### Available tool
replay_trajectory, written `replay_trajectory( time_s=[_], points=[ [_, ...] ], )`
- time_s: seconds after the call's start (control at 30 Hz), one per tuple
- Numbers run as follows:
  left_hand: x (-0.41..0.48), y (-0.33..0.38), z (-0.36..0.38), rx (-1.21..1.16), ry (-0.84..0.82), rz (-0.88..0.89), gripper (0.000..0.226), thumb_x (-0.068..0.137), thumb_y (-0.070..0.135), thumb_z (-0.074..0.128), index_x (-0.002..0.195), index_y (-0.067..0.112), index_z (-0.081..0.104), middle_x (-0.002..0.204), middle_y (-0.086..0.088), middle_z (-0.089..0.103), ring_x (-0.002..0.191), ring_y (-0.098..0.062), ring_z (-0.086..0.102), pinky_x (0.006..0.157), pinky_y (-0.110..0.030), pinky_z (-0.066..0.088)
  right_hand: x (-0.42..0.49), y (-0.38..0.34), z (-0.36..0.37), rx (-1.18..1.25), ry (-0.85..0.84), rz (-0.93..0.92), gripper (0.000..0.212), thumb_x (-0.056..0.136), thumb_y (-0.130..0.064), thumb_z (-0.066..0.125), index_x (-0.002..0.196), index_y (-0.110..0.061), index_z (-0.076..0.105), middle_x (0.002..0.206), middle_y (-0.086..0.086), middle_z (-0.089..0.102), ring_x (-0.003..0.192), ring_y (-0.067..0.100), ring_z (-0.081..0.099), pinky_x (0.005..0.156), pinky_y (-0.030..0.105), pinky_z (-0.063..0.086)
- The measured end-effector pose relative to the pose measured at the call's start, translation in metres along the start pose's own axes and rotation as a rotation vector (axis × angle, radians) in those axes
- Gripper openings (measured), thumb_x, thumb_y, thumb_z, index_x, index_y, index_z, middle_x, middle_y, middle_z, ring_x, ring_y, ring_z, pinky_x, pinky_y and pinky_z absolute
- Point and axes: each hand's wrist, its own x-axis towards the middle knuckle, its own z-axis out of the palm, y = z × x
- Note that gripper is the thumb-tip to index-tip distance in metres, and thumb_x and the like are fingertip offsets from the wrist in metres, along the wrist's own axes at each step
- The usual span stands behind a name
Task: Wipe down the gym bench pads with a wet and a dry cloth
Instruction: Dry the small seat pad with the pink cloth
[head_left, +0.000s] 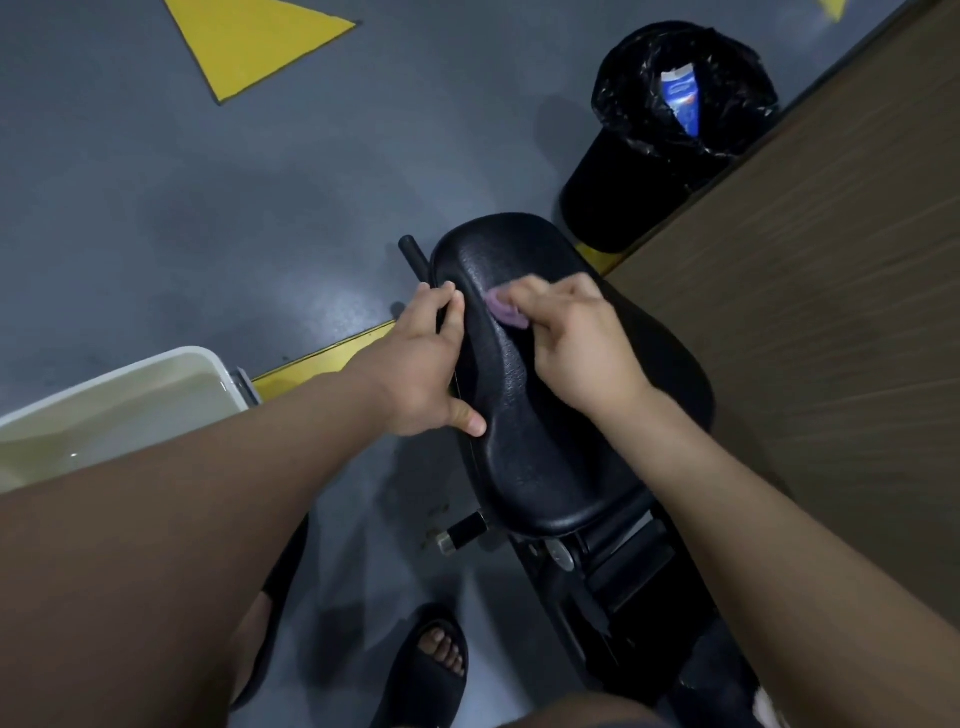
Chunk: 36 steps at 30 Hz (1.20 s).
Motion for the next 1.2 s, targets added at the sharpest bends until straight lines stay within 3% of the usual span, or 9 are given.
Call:
replay_trajectory(
  time_s=[0.13, 0.27, 0.37, 0.47, 0.63, 0.73, 0.97, 1.07, 1.2],
  points=[
    [-0.005, 0.003, 0.001, -0.006, 0.037, -0.004, 0.143, 0.072, 0.058, 0.084, 0.157, 0.012, -0.022, 0.16, 0.015, -0.029, 0.154, -0.015, -0.021, 0.126, -0.033, 0.015, 0.008, 0.001, 0.004, -0.091, -0.032, 0.003, 0.049, 0.093, -0.014, 0.032, 0.121, -0.027, 0.07, 0.111, -0.017, 0.068, 0.085, 0.017, 0.046, 0.082, 0.024, 0.045],
    [-0.014, 0.004, 0.001, -0.004, 0.098, -0.012, 0.141, 0.069, 0.059, 0.085, 0.16, 0.013, -0.013, 0.164, 0.013, -0.02, 0.156, -0.016, -0.001, 0.124, -0.032, 0.023, 0.073, 0.001, 0.025, -0.129, -0.016, 0.136, 0.053, 0.093, -0.031, 0.022, 0.107, -0.026, 0.073, 0.102, -0.009, 0.071, 0.081, 0.022, 0.045, 0.08, 0.039, 0.049],
    [-0.019, 0.008, 0.002, 0.005, 0.125, -0.035, 0.134, 0.073, 0.059, 0.082, 0.162, 0.012, -0.006, 0.166, 0.011, -0.014, 0.156, -0.016, 0.002, 0.123, -0.037, 0.028, 0.087, -0.006, 0.028, -0.155, -0.064, 0.138, 0.045, 0.091, -0.014, 0.032, 0.111, -0.02, 0.073, 0.101, -0.004, 0.072, 0.082, 0.023, 0.041, 0.079, 0.043, 0.05],
    [-0.021, 0.01, 0.004, 0.011, 0.154, -0.049, 0.128, 0.073, 0.06, 0.082, 0.162, 0.01, 0.004, 0.167, 0.006, -0.004, 0.155, -0.017, 0.002, 0.122, -0.04, 0.029, 0.049, -0.012, 0.017, -0.154, -0.063, 0.003, 0.04, 0.092, -0.002, 0.046, 0.114, -0.024, 0.071, 0.1, -0.011, 0.067, 0.086, 0.024, 0.046, 0.075, 0.04, 0.05],
    [-0.024, 0.009, 0.004, -0.016, 0.18, -0.065, 0.121, 0.07, 0.059, 0.083, 0.16, 0.011, 0.017, 0.164, 0.003, 0.009, 0.152, -0.017, 0.011, 0.119, -0.041, 0.033, 0.004, -0.024, 0.005, -0.16, -0.108, -0.105, 0.04, 0.097, -0.017, 0.035, 0.112, -0.026, 0.071, 0.102, -0.018, 0.066, 0.087, 0.014, 0.037, 0.075, 0.024, 0.044],
    [-0.028, 0.008, 0.006, -0.01, 0.193, -0.058, 0.119, 0.072, 0.061, 0.081, 0.159, 0.009, 0.018, 0.162, 0.002, 0.012, 0.151, -0.018, 0.013, 0.12, -0.04, 0.033, 0.037, -0.018, 0.018, -0.221, -0.105, -0.089, 0.037, 0.089, 0.0, 0.052, 0.106, -0.028, 0.069, 0.094, -0.016, 0.062, 0.087, 0.016, 0.035, 0.072, 0.028, 0.043],
    [-0.037, 0.006, 0.009, -0.002, 0.194, -0.182, 0.101, 0.068, 0.074, 0.076, 0.135, 0.006, 0.042, 0.141, -0.003, 0.035, 0.137, -0.022, 0.034, 0.109, -0.044, 0.043, 0.103, -0.028, 0.038, -0.321, -0.228, -0.106, 0.038, 0.086, 0.002, 0.048, 0.105, -0.022, 0.071, 0.099, -0.003, 0.067, 0.087, 0.026, 0.043, 0.081, 0.027, 0.03],
    [-0.043, 0.004, 0.006, -0.005, 0.162, -0.21, 0.094, 0.067, 0.077, 0.073, 0.123, 0.006, 0.047, 0.126, -0.004, 0.039, 0.124, -0.024, 0.042, 0.102, -0.043, 0.046, 0.083, -0.03, 0.037, -0.284, -0.211, -0.125, 0.04, 0.084, 0.004, 0.049, 0.105, -0.02, 0.073, 0.095, -0.008, 0.065, 0.091, 0.021, 0.036, 0.081, 0.028, 0.039],
    [-0.058, -0.002, -0.003, 0.027, 0.092, -0.219, 0.104, 0.072, 0.073, 0.072, 0.141, 0.002, 0.042, 0.14, -0.012, 0.038, 0.133, -0.03, 0.041, 0.106, -0.04, 0.039, 0.038, -0.043, 0.035, -0.25, -0.238, -0.124, 0.043, 0.078, -0.01, 0.038, 0.098, -0.023, 0.074, 0.092, -0.011, 0.064, 0.092, 0.016, 0.033, 0.083, 0.041, 0.046]
  ],
)
